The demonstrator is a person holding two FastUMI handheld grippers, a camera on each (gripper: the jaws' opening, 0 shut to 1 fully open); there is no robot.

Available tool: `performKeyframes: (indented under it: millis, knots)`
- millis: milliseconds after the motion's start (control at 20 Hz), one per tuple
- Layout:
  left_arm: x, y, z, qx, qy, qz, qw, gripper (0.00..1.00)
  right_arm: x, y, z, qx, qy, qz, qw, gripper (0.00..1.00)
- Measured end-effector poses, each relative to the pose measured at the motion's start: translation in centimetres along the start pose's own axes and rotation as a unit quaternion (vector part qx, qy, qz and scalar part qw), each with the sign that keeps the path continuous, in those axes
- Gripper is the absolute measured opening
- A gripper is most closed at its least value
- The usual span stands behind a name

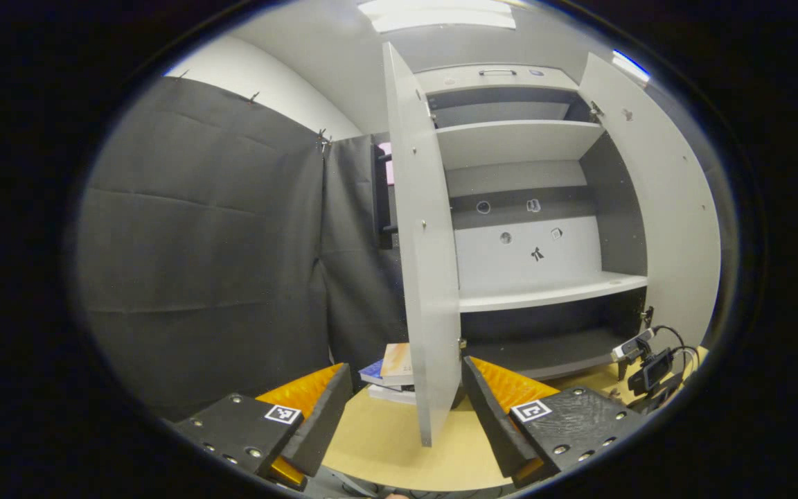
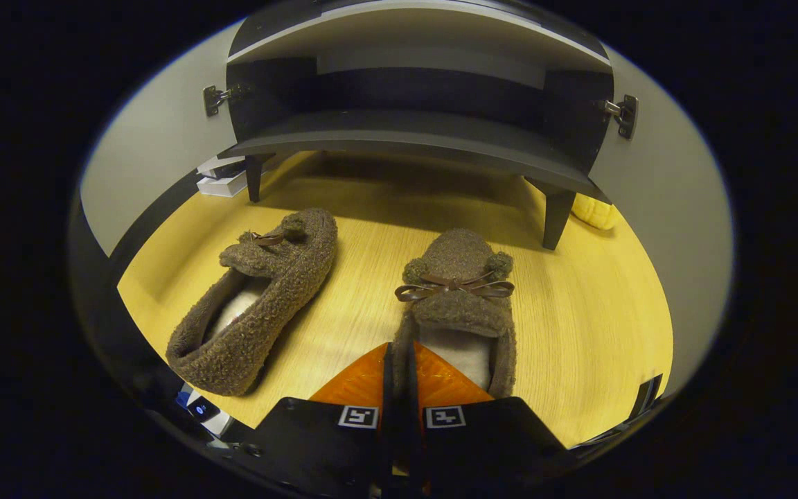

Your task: Grab one shoe with the right hand and put it into the shoe cabinet, grab the other shoe with the left hand and put it into the shoe cabinet; then close the right door with the right hand and the left door with the left hand.

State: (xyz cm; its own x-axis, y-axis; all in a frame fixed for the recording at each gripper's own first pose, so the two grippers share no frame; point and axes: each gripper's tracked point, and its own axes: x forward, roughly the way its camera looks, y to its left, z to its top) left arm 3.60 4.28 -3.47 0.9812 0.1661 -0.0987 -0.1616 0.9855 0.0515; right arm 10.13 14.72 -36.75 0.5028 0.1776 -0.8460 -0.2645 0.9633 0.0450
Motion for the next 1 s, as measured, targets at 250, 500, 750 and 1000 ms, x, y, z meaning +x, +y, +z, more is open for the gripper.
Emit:
performKeyframes:
  millis: [250,500,750,1000]
  knots:
    - [0.3,-0.7,0.1,-0.004,-0.002,-0.012,1.0,0.94,-1.1,-0.9,0.6,0.034,-0.006,0.003,0.999,0.01]
    - [0.6,-2.8,0.5,-0.005,-0.009,-0.033,0.999,0.94,-4.1,-1.4,3.9,0.063,-0.043,0.031,0.997,0.01]
    - [0.6,-5.1,0.5,-0.003,-0.012,-0.06,0.998,0.94,-7.7,-1.2,7.4,0.072,-0.085,0.054,0.992,0.0]
    - [0.6,-7.1,0.2,-0.007,-0.01,-0.082,0.997,0.94,-12.9,-0.9,12.4,0.074,-0.151,0.077,0.983,0.01]
